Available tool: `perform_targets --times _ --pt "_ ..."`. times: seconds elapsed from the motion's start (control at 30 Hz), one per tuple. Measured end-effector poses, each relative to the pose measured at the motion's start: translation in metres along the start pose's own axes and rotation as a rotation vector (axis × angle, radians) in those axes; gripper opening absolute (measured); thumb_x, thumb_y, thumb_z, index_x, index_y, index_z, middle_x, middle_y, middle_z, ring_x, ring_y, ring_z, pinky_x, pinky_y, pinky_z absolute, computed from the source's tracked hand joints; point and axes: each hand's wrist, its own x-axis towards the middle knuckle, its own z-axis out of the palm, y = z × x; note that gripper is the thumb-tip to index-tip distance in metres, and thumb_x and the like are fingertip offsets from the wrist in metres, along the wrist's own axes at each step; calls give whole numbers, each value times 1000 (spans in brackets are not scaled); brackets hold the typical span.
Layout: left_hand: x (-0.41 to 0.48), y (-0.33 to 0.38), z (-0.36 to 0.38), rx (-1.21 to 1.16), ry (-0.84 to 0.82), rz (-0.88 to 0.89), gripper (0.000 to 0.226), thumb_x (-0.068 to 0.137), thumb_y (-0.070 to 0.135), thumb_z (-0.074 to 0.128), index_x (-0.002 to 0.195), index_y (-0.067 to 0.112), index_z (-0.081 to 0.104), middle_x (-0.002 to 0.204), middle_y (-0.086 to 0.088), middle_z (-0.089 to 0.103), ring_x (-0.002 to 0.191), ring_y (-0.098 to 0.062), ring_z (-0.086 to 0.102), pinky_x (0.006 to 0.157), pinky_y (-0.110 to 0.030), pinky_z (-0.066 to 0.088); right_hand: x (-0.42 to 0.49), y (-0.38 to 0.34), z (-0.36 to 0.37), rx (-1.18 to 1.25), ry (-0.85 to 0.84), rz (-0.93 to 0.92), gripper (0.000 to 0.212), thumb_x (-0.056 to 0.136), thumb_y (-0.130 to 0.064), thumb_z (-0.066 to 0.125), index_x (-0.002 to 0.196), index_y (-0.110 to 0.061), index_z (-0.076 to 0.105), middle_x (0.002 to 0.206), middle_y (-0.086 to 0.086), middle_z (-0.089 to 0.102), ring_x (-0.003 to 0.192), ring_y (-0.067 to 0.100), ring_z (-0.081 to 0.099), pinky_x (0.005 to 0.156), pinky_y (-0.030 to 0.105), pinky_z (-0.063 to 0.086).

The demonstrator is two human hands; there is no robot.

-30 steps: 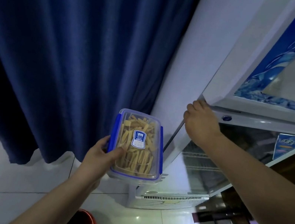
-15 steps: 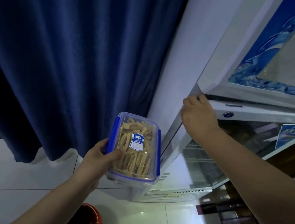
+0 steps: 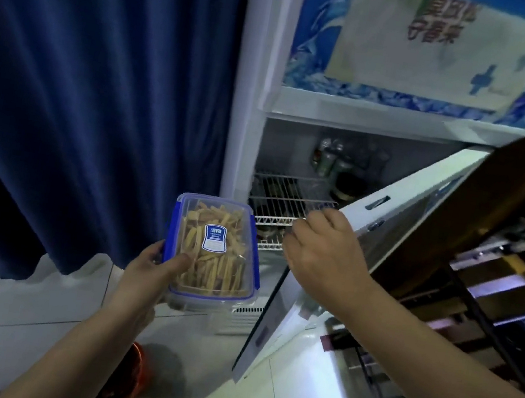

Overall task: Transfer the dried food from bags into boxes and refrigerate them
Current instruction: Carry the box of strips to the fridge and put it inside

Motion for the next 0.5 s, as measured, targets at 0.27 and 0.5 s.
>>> perform_targets --times 0.27,0.5 --pt "-65 -28 84 -7 -144 -33 21 87 18 62 108 18 59 93 -11 72 79 -28 70 60 -35 52 -112 3 -75 78 -54 237 13 87 -8 58 80 -7 69 86 11 67 83 27 59 75 36 46" --pt "-95 -41 152 34 -272 -9 15 86 17 65 99 23 61 93 -10 71 75 -28 69 56 -34 53 -189 26 -131 -17 15 496 7 83 -4 67 77 -6 70 89 14 68 89 30 59 81 38 48"
